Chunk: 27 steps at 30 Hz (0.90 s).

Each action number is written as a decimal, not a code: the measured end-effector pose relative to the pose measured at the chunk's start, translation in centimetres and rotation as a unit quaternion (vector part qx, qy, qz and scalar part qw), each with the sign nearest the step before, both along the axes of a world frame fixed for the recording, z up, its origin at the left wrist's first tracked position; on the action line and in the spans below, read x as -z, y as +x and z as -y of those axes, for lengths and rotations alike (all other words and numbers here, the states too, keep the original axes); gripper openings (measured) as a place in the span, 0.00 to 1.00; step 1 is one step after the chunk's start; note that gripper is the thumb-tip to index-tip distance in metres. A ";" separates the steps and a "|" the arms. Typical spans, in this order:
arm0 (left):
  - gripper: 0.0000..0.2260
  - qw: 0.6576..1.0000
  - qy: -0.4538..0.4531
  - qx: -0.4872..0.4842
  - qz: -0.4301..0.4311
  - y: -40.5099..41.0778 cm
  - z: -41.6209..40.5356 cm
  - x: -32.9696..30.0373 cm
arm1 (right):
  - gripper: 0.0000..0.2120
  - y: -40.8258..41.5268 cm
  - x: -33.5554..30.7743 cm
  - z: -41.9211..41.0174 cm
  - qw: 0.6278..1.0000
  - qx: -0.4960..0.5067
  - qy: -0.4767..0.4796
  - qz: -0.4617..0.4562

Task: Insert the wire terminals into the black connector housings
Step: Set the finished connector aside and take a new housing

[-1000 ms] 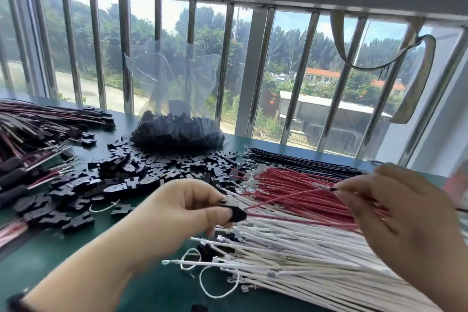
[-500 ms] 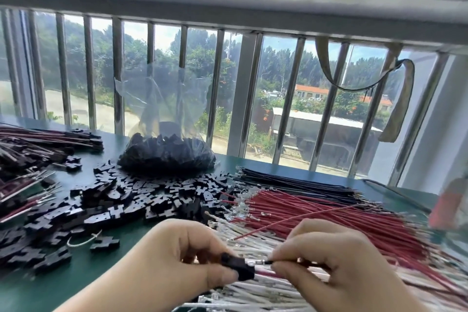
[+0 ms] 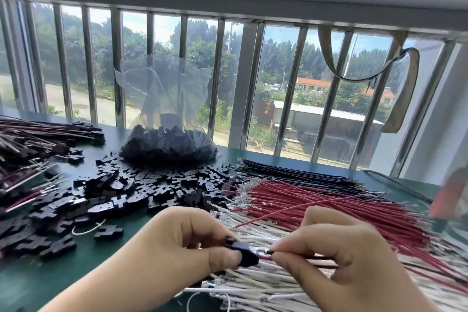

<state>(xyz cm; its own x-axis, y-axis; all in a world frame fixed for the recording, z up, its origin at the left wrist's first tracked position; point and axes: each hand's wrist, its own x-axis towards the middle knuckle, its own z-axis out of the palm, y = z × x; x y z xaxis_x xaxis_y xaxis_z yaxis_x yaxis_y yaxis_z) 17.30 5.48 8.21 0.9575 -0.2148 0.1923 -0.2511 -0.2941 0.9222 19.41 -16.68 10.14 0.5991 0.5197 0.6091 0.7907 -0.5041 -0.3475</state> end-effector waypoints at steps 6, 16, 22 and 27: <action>0.17 1.000 -0.012 0.020 0.001 0.0 -0.1 0.1 | 0.07 -0.2 0.3 -0.2 1.000 0.005 -0.008 -0.015; 0.12 0.999 0.017 0.001 0.037 -0.5 0.7 0.1 | 0.09 -0.5 -0.1 -0.3 0.995 0.012 -0.090 0.045; 0.15 1.000 -0.004 0.020 -0.012 -0.3 0.8 0.0 | 0.10 -0.9 -0.6 -0.4 0.982 0.004 -0.121 0.147; 0.13 0.999 0.023 0.022 0.009 -0.4 1.4 0.4 | 0.10 -1.0 -0.3 -0.6 0.972 0.023 -0.175 0.155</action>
<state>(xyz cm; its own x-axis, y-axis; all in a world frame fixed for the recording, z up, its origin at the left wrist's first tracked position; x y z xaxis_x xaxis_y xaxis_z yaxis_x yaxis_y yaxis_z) 16.90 4.05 7.78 0.9433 -0.2657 0.1989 -0.2818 -0.3246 0.9029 18.45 -16.08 10.44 0.4414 0.7051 0.5549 0.8042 -0.5852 0.1038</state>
